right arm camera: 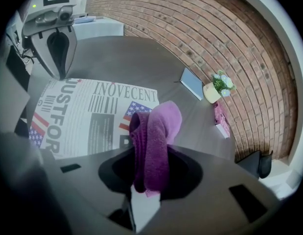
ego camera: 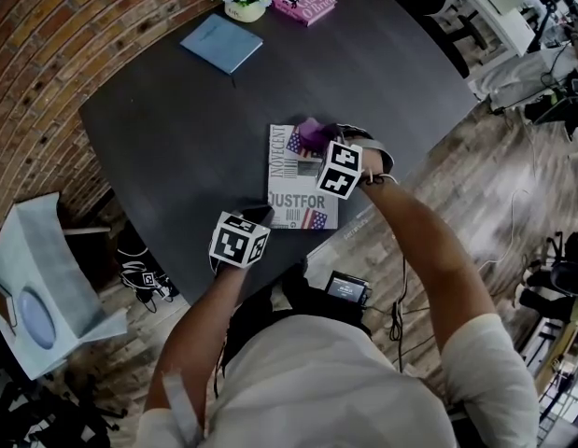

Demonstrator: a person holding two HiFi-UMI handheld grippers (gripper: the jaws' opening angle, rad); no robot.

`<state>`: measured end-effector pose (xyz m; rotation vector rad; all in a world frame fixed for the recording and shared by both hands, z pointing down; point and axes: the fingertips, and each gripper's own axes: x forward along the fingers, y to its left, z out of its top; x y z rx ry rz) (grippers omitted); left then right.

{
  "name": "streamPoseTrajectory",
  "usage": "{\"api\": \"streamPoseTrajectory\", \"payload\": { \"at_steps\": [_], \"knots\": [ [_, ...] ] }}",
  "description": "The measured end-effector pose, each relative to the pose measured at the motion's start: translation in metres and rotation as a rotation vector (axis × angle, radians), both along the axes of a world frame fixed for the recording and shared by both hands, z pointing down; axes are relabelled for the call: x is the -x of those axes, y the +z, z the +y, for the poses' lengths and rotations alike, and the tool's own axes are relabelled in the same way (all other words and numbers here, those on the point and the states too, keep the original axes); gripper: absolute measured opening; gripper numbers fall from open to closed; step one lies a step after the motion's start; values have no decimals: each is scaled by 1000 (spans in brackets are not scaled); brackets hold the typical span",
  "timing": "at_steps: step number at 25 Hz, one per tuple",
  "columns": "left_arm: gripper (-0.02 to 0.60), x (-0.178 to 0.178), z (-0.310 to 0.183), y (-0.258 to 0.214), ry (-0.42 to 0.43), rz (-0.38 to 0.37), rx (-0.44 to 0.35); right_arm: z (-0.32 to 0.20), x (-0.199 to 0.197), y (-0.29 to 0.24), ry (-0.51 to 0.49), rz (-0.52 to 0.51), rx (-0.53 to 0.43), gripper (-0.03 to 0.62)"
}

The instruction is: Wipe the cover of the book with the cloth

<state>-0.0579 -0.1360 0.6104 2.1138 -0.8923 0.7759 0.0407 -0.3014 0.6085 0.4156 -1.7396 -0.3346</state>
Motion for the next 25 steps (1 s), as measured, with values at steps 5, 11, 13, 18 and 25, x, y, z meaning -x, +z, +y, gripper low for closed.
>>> {"api": "streamPoseTrajectory", "payload": {
  "at_steps": [5, 11, 13, 18, 25],
  "knots": [
    [8, 0, 0, 0, -7, 2, -3, 12, 2, 1, -3, -1, 8, 106],
    [8, 1, 0, 1, -2, -11, -8, 27, 4, 2, -3, -3, 19, 106],
    [8, 0, 0, 1, -2, -13, -9, 31, 4, 2, -2, -7, 23, 106],
    [8, 1, 0, 1, -5, -13, -16, 43, 6, 2, -3, -16, 31, 106],
    [9, 1, -1, 1, -17, -11, -24, 61, 7, 3, -6, -25, 42, 106]
  ]
}}
